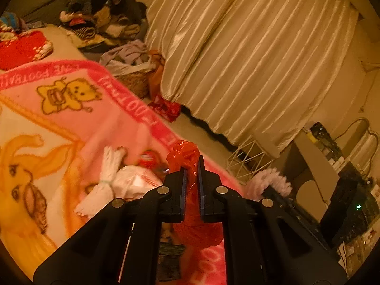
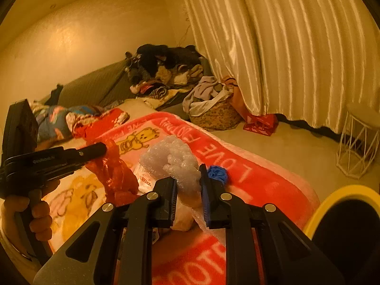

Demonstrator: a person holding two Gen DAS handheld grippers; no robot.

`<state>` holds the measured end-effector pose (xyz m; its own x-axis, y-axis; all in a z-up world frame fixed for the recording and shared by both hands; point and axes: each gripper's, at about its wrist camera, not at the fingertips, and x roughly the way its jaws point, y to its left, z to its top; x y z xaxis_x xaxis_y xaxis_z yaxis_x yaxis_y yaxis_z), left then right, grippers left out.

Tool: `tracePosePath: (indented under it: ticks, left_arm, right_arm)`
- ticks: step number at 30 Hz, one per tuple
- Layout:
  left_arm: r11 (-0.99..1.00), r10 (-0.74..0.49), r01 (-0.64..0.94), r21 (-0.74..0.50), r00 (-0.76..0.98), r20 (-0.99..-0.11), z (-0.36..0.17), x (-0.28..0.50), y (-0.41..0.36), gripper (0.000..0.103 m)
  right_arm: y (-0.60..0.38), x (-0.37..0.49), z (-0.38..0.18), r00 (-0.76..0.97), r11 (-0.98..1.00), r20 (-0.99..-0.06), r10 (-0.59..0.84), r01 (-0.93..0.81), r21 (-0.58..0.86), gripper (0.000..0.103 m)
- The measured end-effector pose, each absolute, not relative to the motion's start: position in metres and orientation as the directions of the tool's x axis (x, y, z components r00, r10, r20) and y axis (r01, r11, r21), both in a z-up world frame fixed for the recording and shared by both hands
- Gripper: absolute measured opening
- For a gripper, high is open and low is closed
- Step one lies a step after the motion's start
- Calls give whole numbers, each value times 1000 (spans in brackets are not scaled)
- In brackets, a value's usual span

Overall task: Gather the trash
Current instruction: 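Carry the red bag and bubble wrap in both tools over the yellow-rimmed bin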

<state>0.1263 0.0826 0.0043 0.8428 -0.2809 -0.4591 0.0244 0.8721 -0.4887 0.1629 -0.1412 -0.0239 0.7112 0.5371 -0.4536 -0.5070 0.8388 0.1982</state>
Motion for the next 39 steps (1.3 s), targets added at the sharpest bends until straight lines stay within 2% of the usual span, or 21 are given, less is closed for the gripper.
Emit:
tracePosePath:
  ticks: [8,28,39]
  left_arm:
    - [888,-315,103,-448,845,-431,22,119,48,4]
    - [882,-422,251,-398,797,-432,21,106,-43,4]
    - [877,-452,297,-377,776,-440,17,105,-79,5]
  right_arm:
    - [-177,153,-17,743,865,-443,501,-438,244,17]
    - [-254,114,-11,821,911,-411,397,-298,284,17]
    - [-298,109,-22,850,933,-424,311,-189,306,17]
